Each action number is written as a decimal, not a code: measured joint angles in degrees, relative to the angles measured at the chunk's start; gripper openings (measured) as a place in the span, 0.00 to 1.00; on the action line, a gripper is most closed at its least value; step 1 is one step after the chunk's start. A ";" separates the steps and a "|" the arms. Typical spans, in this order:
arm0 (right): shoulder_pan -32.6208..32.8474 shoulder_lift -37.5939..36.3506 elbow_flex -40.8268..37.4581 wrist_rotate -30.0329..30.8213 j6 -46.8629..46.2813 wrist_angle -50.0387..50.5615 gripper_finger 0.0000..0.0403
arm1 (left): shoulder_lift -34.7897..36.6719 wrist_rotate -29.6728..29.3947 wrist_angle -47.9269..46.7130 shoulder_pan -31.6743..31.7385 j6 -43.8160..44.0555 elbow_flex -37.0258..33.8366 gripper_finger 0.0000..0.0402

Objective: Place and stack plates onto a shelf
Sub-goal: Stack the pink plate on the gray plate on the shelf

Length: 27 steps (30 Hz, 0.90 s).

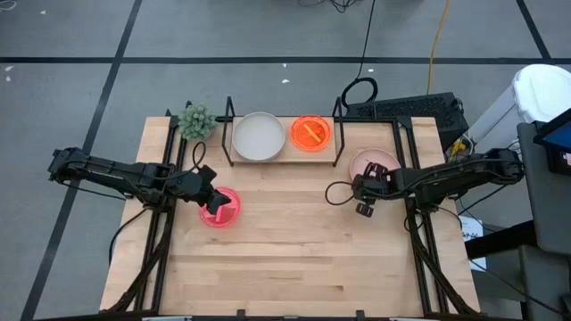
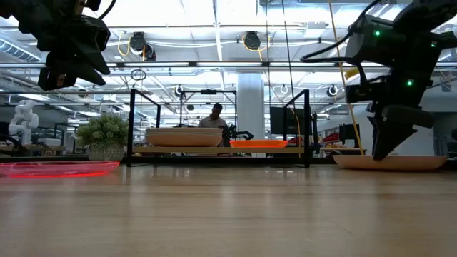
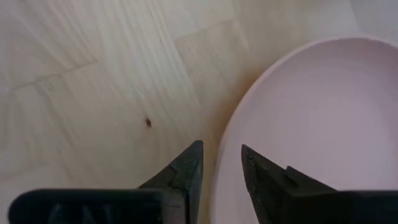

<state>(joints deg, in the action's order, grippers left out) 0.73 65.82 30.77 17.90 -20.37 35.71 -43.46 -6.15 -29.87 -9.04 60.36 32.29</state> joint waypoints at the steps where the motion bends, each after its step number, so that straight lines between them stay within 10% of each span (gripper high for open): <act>1: 0.00 0.00 -0.48 -0.01 0.00 -0.63 0.22 | 0.00 0.00 0.00 0.00 0.02 0.00 0.25; 27: 0.02 0.01 -1.45 -0.06 -4.52 -2.87 0.00 | -0.01 0.09 0.09 -0.02 0.78 0.00 0.25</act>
<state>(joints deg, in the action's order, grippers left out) 0.75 65.84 29.32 17.84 -24.89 32.84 -43.47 -6.07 -29.78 -9.05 61.14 32.29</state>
